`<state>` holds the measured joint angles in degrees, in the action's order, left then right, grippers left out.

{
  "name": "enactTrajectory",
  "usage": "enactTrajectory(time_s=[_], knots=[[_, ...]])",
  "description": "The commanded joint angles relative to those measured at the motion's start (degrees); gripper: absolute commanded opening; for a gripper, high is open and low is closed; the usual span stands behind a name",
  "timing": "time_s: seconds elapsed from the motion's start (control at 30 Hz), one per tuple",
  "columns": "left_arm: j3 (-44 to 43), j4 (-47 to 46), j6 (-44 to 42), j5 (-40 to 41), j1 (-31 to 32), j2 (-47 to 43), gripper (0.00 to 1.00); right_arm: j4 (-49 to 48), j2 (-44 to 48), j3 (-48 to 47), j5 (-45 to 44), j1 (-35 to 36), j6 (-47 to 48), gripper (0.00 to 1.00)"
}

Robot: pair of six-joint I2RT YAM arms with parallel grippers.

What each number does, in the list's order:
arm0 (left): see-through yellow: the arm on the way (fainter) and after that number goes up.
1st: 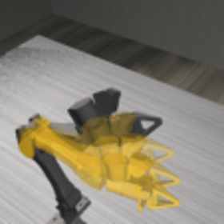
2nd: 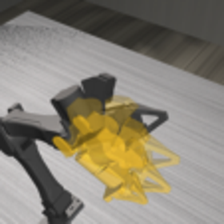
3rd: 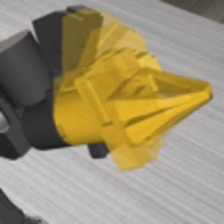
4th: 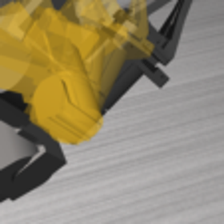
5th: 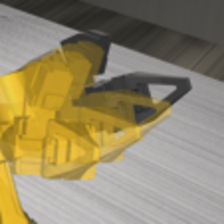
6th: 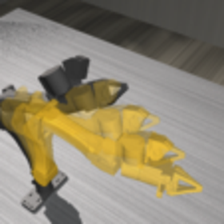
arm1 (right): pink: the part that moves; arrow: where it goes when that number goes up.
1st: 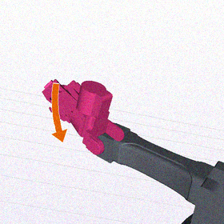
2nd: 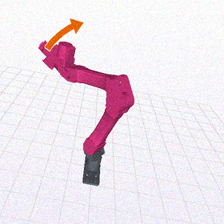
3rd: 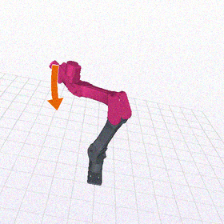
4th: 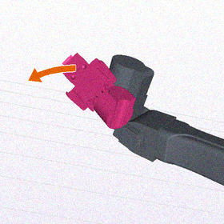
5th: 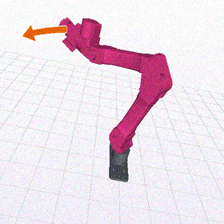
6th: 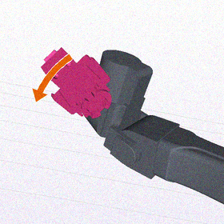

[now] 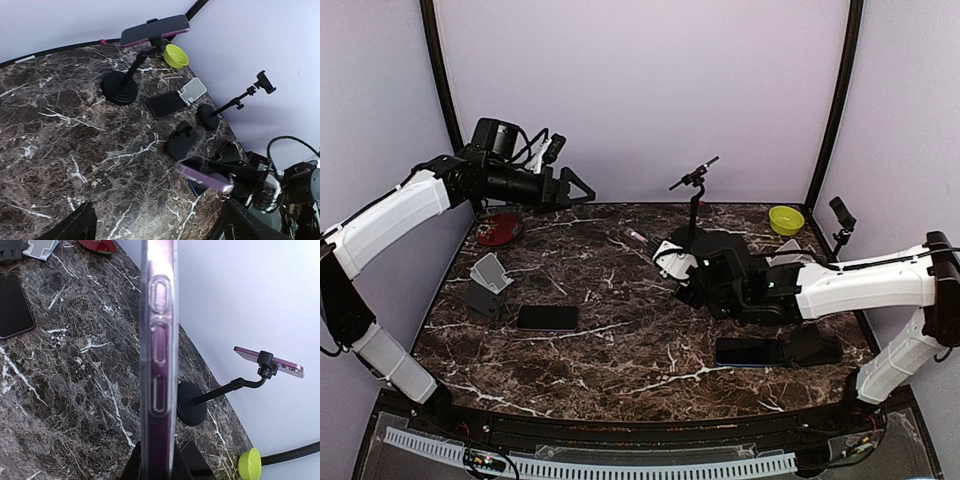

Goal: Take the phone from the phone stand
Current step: Pass from the right arm to the left

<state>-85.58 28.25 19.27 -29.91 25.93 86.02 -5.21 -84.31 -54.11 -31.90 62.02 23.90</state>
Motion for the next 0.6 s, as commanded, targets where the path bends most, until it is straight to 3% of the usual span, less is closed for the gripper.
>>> enactTrajectory(time_s=[0.0,0.03,0.1,0.57], knots=[[0.7,-3.4,5.7,-4.7,1.5,1.0,0.87,-12.8,-3.5,-2.1,-9.3,3.3,5.7,0.00],[1.5,-3.8,7.1,-5.9,1.5,1.2,0.87,-14.9,-4.4,-1.9,-17.5,4.1,9.3,0.00],[4.0,-6.8,10.1,-7.9,1.8,0.9,0.87,-18.7,-5.9,-1.3,-21.9,5.0,14.3,0.00],[12.0,-21.1,20.1,-12.1,8.1,3.1,0.76,-40.0,-14.1,1.0,-29.5,8.5,32.8,0.00]])
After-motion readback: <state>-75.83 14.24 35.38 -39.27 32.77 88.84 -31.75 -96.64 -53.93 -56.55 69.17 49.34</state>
